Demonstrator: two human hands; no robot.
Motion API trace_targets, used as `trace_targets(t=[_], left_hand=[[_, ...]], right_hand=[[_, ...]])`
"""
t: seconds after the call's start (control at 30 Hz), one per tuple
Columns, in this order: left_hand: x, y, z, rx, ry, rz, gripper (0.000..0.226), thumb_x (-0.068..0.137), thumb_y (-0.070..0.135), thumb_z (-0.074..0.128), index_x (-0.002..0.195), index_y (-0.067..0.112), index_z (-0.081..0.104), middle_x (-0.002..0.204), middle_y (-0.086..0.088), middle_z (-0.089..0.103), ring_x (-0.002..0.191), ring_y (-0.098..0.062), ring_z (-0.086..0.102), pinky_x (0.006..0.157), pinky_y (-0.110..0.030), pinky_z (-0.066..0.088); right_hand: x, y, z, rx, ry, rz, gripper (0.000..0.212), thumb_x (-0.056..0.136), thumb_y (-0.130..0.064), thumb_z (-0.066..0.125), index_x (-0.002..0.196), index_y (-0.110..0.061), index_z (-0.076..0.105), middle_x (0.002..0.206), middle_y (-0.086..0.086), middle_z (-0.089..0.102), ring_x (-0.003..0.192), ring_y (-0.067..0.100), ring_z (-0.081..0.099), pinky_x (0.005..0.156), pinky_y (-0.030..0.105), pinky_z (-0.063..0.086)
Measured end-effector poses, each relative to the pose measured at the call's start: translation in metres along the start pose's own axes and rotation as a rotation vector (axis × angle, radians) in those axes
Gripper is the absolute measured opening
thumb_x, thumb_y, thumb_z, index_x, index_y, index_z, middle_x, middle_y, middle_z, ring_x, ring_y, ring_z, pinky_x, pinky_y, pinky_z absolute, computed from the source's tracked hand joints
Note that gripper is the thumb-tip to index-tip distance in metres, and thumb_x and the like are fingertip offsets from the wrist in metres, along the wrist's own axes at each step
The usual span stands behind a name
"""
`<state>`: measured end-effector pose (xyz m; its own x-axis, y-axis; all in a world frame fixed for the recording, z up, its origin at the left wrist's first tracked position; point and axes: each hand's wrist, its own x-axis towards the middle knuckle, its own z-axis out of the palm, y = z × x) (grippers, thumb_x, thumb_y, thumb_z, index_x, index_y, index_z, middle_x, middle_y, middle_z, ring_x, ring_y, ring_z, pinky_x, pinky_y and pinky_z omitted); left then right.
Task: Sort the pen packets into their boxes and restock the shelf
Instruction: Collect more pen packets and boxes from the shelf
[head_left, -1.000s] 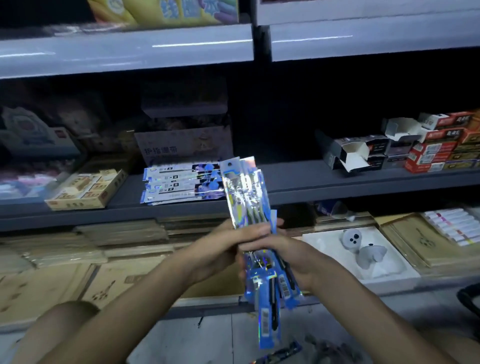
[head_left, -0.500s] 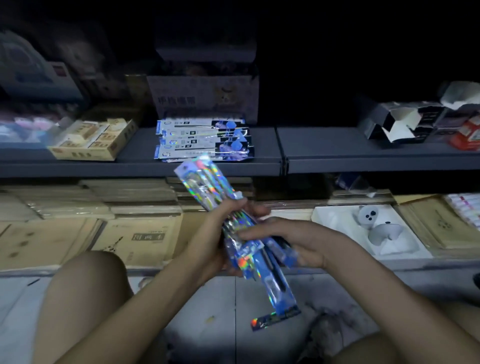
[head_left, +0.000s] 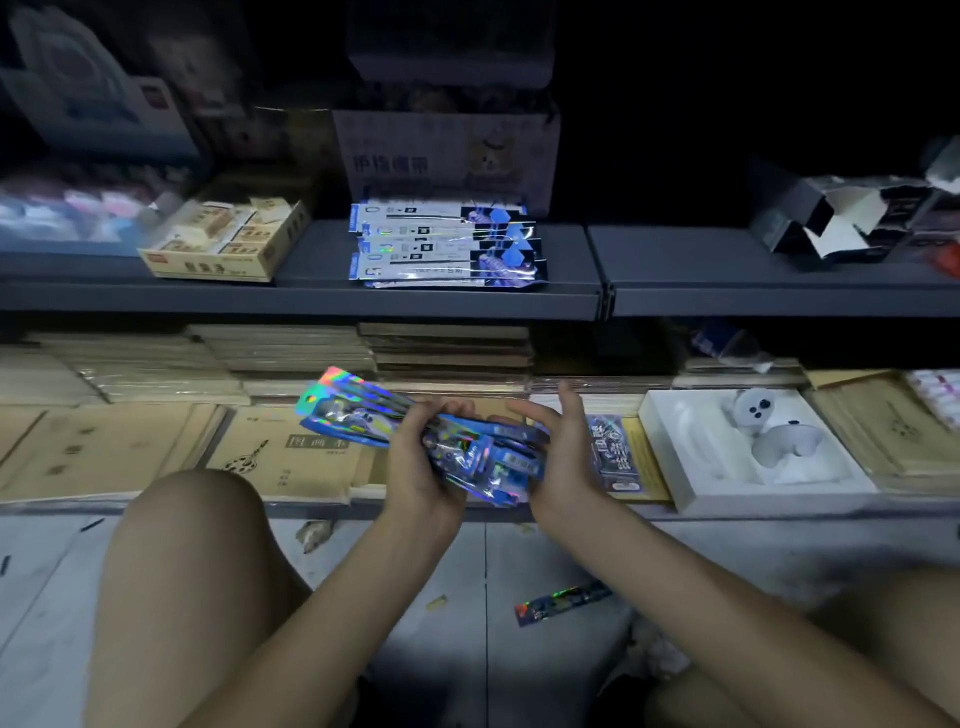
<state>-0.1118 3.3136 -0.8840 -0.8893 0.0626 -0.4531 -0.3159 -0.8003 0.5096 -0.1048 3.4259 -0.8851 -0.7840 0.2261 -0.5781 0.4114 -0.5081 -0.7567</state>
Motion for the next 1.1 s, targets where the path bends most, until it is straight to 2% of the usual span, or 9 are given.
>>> trace_targets(t=[0.13,0.23,0.33,0.43,0.53,0.67,0.8,0.93,1.1], left_hand=[[0.007,-0.016,-0.01,0.056,-0.011,-0.043,0.009,0.093,0.011,0.062,0.09,0.018,0.058,0.086,-0.004,0.062,0.083,-0.023,0.061,0.097,-0.046,0.048],[0.015,-0.018,-0.015,0.172,0.013,-0.048,0.01,0.088,0.013,0.064,0.083,0.017,0.057,0.078,-0.004,0.06,0.071,-0.023,0.063,0.079,-0.039,0.054],[0.025,-0.019,-0.025,0.261,0.067,0.023,0.016,0.086,0.008,0.063,0.074,0.015,0.054,0.067,-0.005,0.051,0.06,-0.024,0.055,0.065,-0.034,0.051],[0.03,-0.023,-0.043,0.441,0.035,0.045,0.02,0.082,0.003,0.063,0.073,0.018,0.053,0.063,-0.004,0.042,0.056,-0.021,0.042,0.06,-0.033,0.041],[0.029,-0.033,-0.067,0.622,-0.036,-0.034,0.024,0.091,-0.006,0.058,0.077,0.013,0.056,0.061,-0.005,0.041,0.052,-0.02,0.041,0.053,-0.029,0.044],[0.028,-0.041,-0.105,0.755,-0.106,-0.215,0.01,0.088,0.0,0.07,0.09,0.006,0.062,0.059,-0.006,0.042,0.05,-0.021,0.042,0.055,-0.031,0.045],[0.026,-0.043,-0.129,0.854,-0.135,-0.359,0.01,0.089,0.002,0.072,0.09,0.003,0.062,0.062,-0.01,0.044,0.054,-0.026,0.052,0.059,-0.033,0.05],[0.023,-0.043,-0.141,0.835,-0.048,-0.43,0.008,0.088,0.003,0.073,0.094,0.002,0.068,0.07,-0.017,0.056,0.057,-0.028,0.06,0.059,-0.034,0.055],[0.023,-0.036,-0.149,0.77,0.041,-0.465,0.009,0.089,0.005,0.072,0.097,0.001,0.07,0.093,-0.02,0.075,0.078,-0.032,0.074,0.069,-0.036,0.061]], right_hand=[[0.007,0.014,0.004,-0.061,0.049,-0.005,0.051,0.102,-0.055,0.048,0.099,-0.009,0.071,0.09,0.016,0.077,0.076,0.033,0.074,0.081,0.048,0.06],[0.019,0.019,-0.006,-0.093,-0.009,-0.006,0.046,0.104,-0.05,0.047,0.095,-0.011,0.068,0.084,0.011,0.078,0.074,0.028,0.074,0.08,0.044,0.059],[0.032,0.02,-0.032,-0.2,-0.06,0.076,0.056,0.105,-0.056,0.039,0.098,-0.012,0.073,0.083,0.006,0.075,0.066,0.019,0.068,0.064,0.03,0.052],[0.047,0.033,-0.07,-0.351,-0.053,0.091,0.039,0.106,-0.037,0.05,0.091,-0.008,0.073,0.076,0.008,0.073,0.065,0.021,0.069,0.065,0.031,0.054],[0.071,0.062,-0.118,-0.69,0.013,0.001,0.02,0.1,-0.019,0.062,0.089,-0.007,0.073,0.072,0.007,0.073,0.068,0.024,0.068,0.062,0.028,0.052],[0.114,0.12,-0.179,-1.523,-0.142,-0.103,0.008,0.093,-0.02,0.064,0.091,-0.021,0.072,0.095,-0.001,0.074,0.095,0.022,0.07,0.078,0.03,0.052],[0.155,0.177,-0.207,-2.101,-0.369,-0.221,0.042,0.095,-0.011,0.053,0.137,-0.013,0.054,0.138,0.014,0.053,0.13,0.035,0.052,0.097,0.042,0.052],[0.177,0.22,-0.209,-2.223,-0.413,-0.233,0.055,0.092,0.0,0.052,0.146,-0.008,0.048,0.15,0.018,0.043,0.138,0.038,0.042,0.091,0.047,0.051],[0.193,0.248,-0.219,-2.312,-0.451,-0.193,0.044,0.1,-0.007,0.048,0.144,-0.009,0.051,0.153,0.016,0.038,0.141,0.037,0.04,0.087,0.047,0.055]])
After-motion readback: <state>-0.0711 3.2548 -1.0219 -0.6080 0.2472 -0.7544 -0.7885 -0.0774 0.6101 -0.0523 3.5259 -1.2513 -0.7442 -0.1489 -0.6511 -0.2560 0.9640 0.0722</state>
